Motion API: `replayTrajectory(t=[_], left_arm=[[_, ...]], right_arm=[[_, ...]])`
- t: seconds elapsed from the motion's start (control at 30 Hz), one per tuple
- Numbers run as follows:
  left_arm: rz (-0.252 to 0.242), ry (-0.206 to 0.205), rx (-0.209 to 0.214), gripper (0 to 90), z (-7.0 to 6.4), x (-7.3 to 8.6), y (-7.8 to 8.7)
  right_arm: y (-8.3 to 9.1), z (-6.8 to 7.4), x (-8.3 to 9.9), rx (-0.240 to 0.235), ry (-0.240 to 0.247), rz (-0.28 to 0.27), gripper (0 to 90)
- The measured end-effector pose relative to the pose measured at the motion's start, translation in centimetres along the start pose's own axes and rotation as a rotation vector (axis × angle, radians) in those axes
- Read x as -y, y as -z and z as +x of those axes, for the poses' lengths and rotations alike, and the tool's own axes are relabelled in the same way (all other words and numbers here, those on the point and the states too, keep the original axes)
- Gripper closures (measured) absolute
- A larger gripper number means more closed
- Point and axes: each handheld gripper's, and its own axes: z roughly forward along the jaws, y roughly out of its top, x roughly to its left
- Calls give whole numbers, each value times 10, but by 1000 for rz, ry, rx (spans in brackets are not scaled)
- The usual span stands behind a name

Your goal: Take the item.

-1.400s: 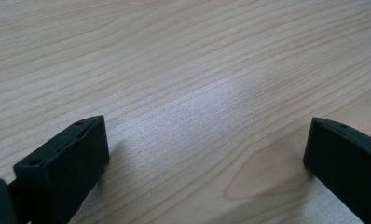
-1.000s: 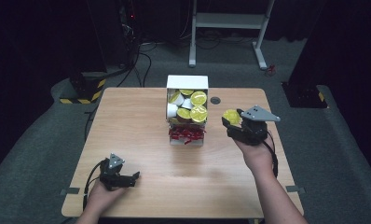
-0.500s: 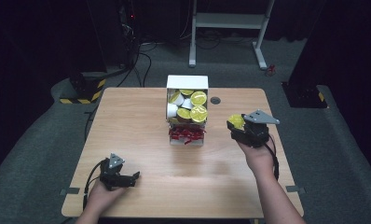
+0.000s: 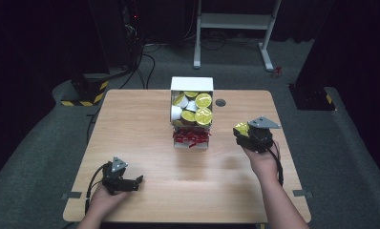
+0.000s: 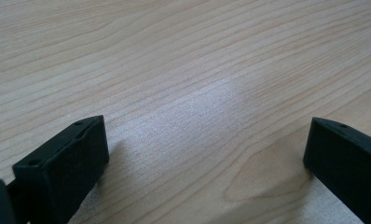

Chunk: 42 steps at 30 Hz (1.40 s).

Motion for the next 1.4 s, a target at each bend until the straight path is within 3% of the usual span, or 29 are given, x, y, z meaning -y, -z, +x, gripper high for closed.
replayTrajectory(t=[0.9,1.13,1.4], left_arm=[[0,1,5,4,0,1,1],[0,4,6,4,-1,1,1],[0,3,5,4,0,1,1]], right_arm=[[-60,-19,44,62,-79,175,381],[-66,-22,49,72,-72,188,381],[-68,-23,57,71,-103,191,379]])
